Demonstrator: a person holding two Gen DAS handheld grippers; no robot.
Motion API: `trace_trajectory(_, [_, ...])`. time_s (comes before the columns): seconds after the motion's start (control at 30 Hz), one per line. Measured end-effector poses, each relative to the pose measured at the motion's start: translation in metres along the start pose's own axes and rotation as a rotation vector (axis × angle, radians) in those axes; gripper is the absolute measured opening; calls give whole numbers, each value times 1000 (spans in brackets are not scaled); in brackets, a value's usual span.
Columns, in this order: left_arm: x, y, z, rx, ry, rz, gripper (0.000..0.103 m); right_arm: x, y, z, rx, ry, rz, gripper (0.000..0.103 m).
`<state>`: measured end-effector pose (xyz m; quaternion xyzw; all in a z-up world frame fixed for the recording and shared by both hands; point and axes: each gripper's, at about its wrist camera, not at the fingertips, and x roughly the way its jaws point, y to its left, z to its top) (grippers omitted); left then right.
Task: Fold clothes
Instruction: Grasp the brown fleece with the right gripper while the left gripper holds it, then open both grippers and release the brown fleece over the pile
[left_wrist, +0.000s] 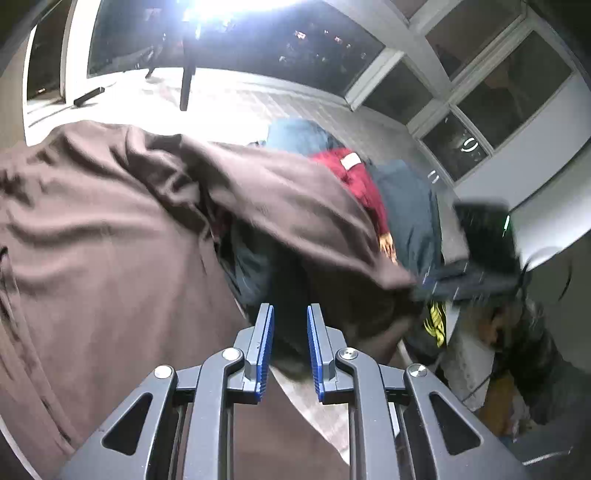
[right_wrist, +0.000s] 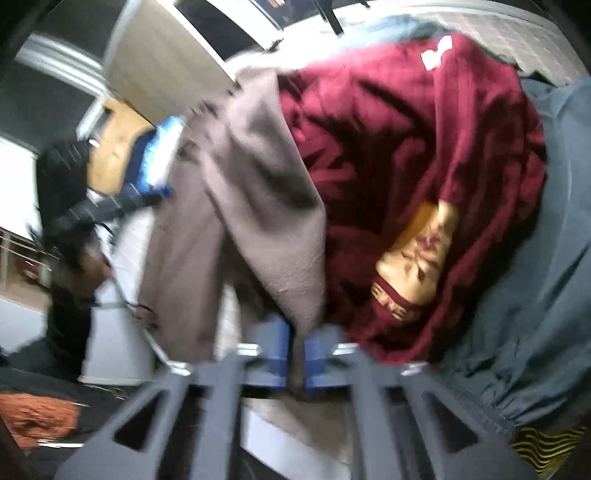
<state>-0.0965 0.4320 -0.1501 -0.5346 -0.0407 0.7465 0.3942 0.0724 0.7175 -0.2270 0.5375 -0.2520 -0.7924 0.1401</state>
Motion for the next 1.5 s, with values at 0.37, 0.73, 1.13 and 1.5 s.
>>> trace_trajectory(0.37, [1,-8,-20,36,46,-26,18,-117,-21,71,40,-236,-582,44])
trace_trajectory(0.73, [13,-7,11,134,102,21,20,-111,-101,-17,429,-368,-163,44])
trace_trajectory(1.13, [35,43,102,260,92,226,33,-92,-96,13,290,-320,-199,44])
trace_trajectory(1.5, [65,42,164,518,105,246,46,-91,-61,18,211,-313,-250,8])
